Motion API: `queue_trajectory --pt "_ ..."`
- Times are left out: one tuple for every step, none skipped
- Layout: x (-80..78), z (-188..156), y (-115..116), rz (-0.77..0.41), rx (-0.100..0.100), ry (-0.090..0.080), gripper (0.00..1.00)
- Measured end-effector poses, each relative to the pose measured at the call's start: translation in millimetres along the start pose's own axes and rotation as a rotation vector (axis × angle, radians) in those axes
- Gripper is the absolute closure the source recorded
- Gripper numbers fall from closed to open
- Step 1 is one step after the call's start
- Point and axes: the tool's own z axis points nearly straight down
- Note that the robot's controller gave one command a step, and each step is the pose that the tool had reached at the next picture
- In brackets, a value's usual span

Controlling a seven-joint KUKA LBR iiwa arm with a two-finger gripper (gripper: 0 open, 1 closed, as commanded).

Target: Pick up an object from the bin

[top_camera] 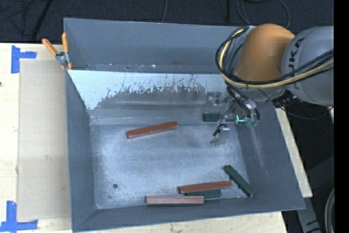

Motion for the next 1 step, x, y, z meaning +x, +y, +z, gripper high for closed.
queue_trajectory --pt "8.1 49.2 -85.8 0.113 0.002 -0.003 0.0"
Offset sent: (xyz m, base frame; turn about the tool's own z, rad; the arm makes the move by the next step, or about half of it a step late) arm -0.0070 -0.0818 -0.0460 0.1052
